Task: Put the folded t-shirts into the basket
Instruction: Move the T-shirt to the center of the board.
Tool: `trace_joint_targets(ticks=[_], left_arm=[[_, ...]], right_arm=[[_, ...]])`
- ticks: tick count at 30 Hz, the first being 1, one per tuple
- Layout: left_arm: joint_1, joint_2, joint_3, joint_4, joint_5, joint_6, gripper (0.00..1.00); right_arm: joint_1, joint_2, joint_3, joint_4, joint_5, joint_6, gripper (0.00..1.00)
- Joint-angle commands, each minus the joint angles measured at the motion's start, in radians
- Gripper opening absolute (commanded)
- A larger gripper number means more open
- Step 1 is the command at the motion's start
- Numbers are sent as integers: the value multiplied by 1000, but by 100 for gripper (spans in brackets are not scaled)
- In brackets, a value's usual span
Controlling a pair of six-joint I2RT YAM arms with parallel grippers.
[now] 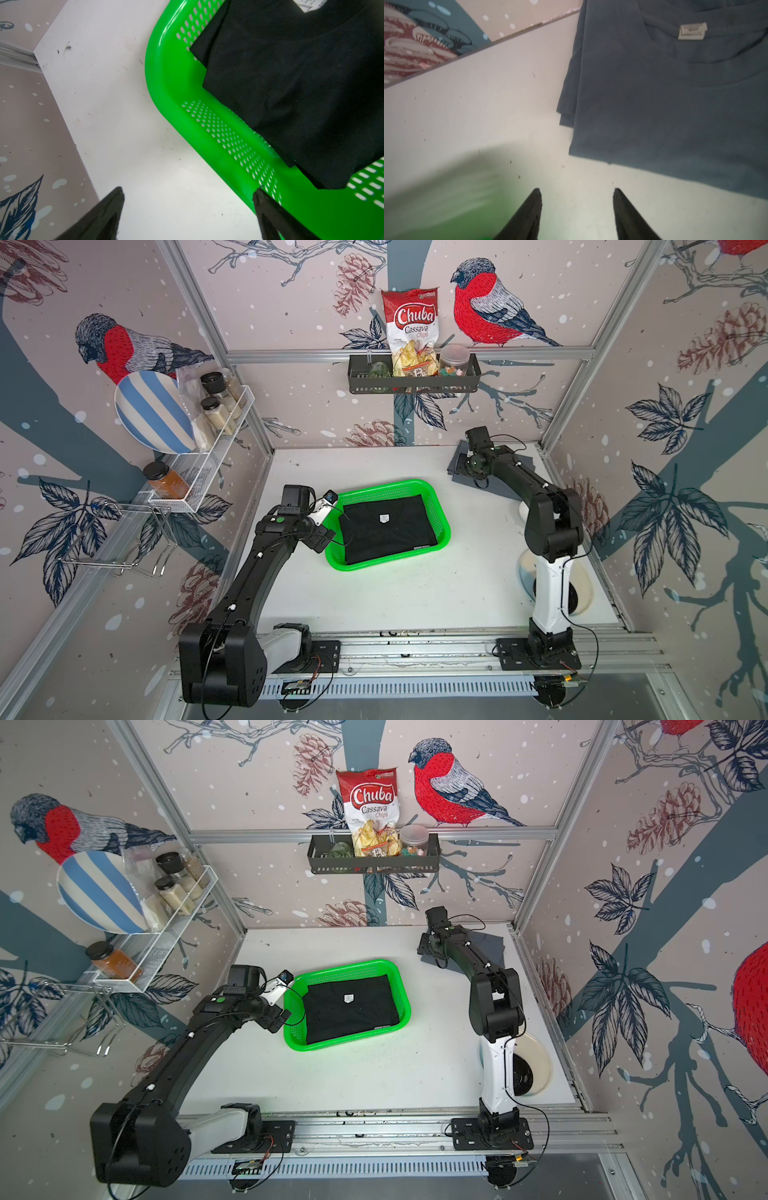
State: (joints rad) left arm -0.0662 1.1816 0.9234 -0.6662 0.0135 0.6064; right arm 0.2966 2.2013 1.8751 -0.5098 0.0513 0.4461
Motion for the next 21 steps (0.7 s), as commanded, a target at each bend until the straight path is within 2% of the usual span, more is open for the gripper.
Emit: trace_joint_targets(ticks=[1,5,8,11,15,21], left_arm=[[6,-14,13,-38,-28,-21,95],[10,-12,12,-49,-38,-32,95],[10,-2,2,-15,-72,-68,95],[11,3,3,2,-58,-108,96],[11,14,11,19,-38,-133,96],[11,7,15,22,-32,-132,96]], right_arm=[[-4,109,108,139,26,11,54],[-6,257,266,91,9,43,53],[-8,322,313,30,-14,79,50],[-11,329,278,-40,-20,133,47],[-11,290,156,-76,-87,147,42],[25,213,52,-191,-157,14,35]])
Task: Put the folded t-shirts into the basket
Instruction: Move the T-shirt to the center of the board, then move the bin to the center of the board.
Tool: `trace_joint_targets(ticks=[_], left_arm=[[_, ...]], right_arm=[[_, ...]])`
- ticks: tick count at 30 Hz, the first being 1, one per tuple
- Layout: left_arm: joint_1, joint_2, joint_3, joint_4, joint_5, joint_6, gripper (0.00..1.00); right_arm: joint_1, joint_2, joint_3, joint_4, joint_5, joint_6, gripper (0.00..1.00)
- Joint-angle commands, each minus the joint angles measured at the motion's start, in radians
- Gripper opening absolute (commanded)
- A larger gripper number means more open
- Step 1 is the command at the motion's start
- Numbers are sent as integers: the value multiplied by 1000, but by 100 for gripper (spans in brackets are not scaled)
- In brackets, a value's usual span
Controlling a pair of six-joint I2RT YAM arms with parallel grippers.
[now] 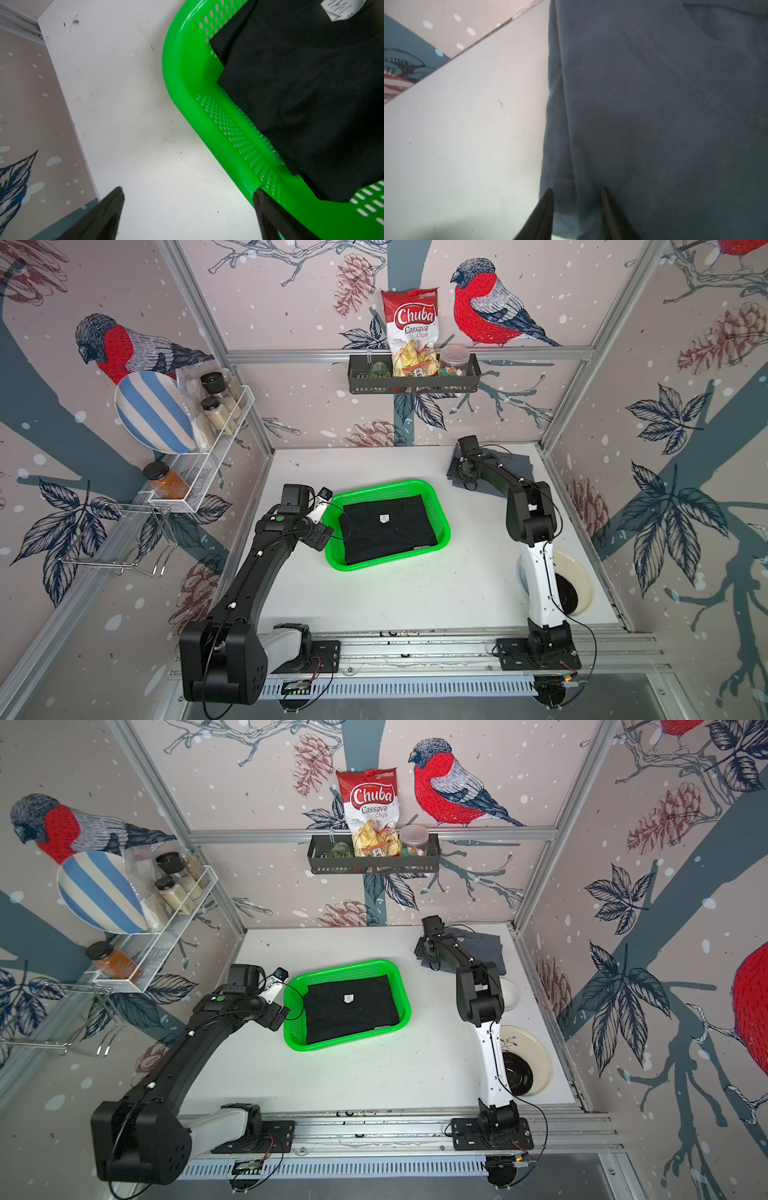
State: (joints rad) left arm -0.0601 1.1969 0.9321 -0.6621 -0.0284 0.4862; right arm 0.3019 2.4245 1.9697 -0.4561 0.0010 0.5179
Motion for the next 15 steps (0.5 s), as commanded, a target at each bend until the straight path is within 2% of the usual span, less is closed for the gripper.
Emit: trace_joint_targets(ticks=[1,4,7,12,15], left_arm=[[5,-12,3,16,15,-8,95],[4,-25,-8,10,29,2,95],[5,-31,-23,12,33,12,96],[3,-24,-40,61,-27,-4,95],[5,-27,-28,63,-47,-11,96]], right_arm=[[31,-27,-58,-268,-110,-77,34],[69,-98,-149,-327,-66,-107,32],[90,-193,-297,-316,-88,-83,32],[133,-321,-508,-292,-110,-88,32],[207,-363,-578,-305,-106,-79,32]])
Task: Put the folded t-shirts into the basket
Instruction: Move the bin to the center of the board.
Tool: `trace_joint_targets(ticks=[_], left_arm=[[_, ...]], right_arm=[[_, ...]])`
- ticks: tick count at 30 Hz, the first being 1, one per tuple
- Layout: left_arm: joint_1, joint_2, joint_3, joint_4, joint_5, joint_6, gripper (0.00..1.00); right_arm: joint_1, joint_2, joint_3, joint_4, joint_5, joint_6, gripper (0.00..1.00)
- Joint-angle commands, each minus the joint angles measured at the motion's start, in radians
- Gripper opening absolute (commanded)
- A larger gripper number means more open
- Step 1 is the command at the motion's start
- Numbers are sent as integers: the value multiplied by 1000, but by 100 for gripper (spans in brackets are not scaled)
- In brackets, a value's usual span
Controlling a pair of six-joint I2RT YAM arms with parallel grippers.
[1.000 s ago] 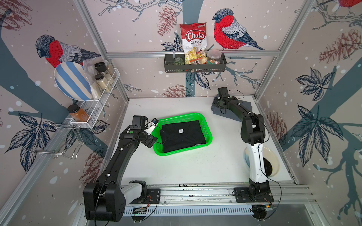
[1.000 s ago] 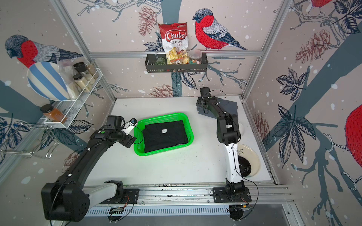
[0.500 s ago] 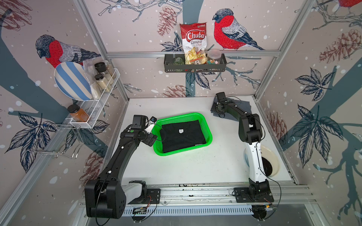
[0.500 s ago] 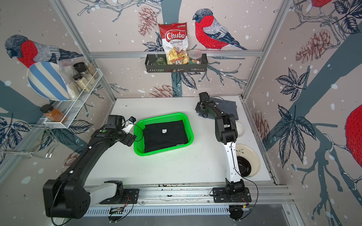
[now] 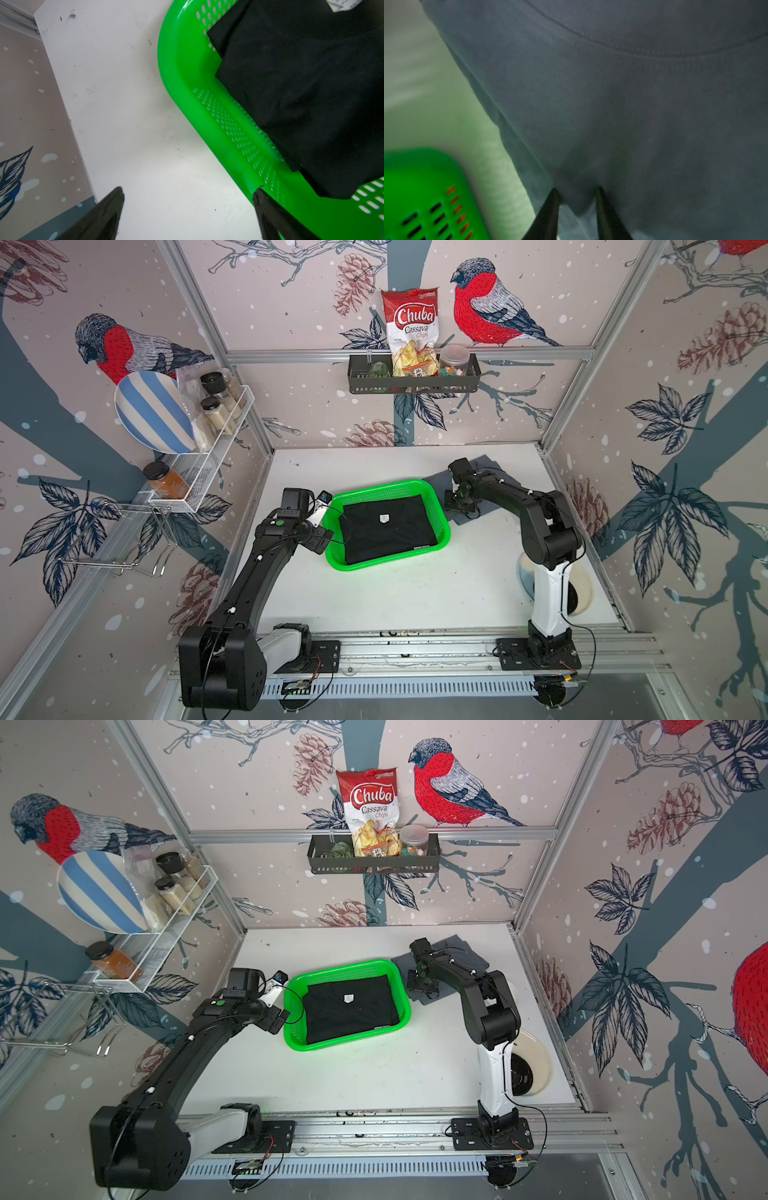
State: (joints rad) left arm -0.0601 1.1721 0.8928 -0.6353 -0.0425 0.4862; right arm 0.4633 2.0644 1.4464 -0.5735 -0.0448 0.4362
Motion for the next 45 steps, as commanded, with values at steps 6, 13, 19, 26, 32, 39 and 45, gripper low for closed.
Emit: trace_joint_targets(ticks=[6,13,19,26,32,39,45], left_arm=[[6,-4,9,50,-104,6,96],[26,-22,4,44,-121,32,96],[36,-44,53,-25,-89,62,96],[36,-47,145,-128,51,72,96],[-8,-33,195,-219,310,98,96],[-244,99,346,-179,291,41,96],[-349,280,476,-79,239,-22,95]], right_arm=[[171,-78,-78,-189,-55,70,38],[255,-111,-64,-100,-121,180,41],[392,-26,9,-12,-97,301,40],[428,13,78,-7,-106,334,40],[322,-105,32,-51,-93,299,42],[96,-241,-129,-53,-26,254,46],[66,-261,-297,22,-41,336,41]])
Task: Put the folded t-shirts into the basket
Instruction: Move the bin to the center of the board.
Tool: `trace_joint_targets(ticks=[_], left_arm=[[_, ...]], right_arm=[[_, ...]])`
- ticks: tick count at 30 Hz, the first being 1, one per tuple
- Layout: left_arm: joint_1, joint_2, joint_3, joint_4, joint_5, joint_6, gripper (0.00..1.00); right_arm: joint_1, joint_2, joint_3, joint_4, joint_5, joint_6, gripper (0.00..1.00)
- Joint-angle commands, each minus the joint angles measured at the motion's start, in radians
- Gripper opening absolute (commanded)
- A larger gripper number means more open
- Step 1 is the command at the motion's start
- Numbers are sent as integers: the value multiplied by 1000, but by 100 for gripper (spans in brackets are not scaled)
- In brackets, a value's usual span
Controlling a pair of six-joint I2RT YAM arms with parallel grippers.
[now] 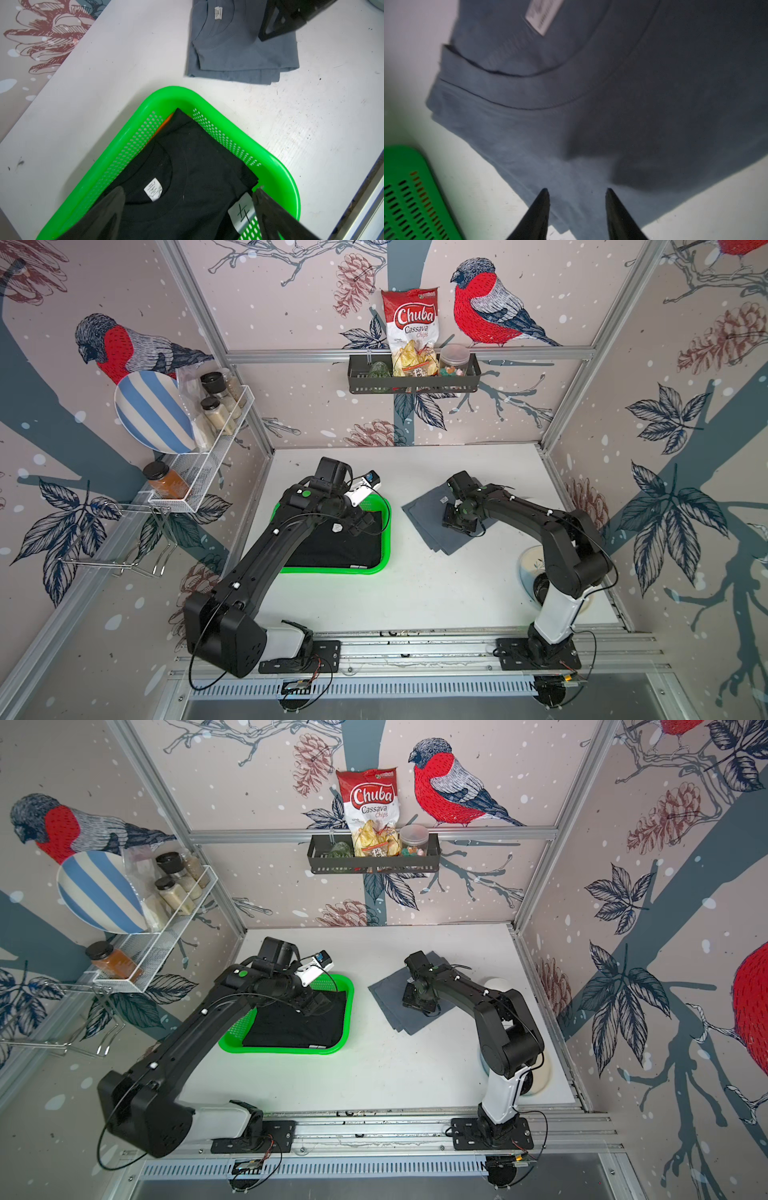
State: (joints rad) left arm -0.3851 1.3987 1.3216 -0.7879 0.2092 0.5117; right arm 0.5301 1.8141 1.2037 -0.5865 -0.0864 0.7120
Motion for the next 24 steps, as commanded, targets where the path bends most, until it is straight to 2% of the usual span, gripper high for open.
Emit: trace_joint_targets(ticks=[1,4,8,12,15,17,20,22,24], left_arm=[[-35,85,68,85,-13,-57,95],[-56,173,130,106,-8,-80,95],[-72,272,194,122,-19,-96,95],[-89,367,253,123,-38,-88,95],[-106,434,293,131,-61,-59,95],[-119,478,326,128,-76,-32,94],[-131,547,392,102,-90,-16,94],[-133,579,422,80,-76,-11,93],[-132,595,429,72,-56,3,93]], right_arm=[[1,-14,-87,50,0,90,39],[28,-29,-176,111,-16,169,37],[109,-45,-243,105,-1,277,31],[271,-93,-345,218,-37,498,29],[409,-124,-342,266,-7,632,31],[456,-154,-309,261,21,646,36],[442,-215,-236,125,104,582,50],[378,-257,-198,-13,182,508,58],[309,-295,-152,-168,276,448,70]])
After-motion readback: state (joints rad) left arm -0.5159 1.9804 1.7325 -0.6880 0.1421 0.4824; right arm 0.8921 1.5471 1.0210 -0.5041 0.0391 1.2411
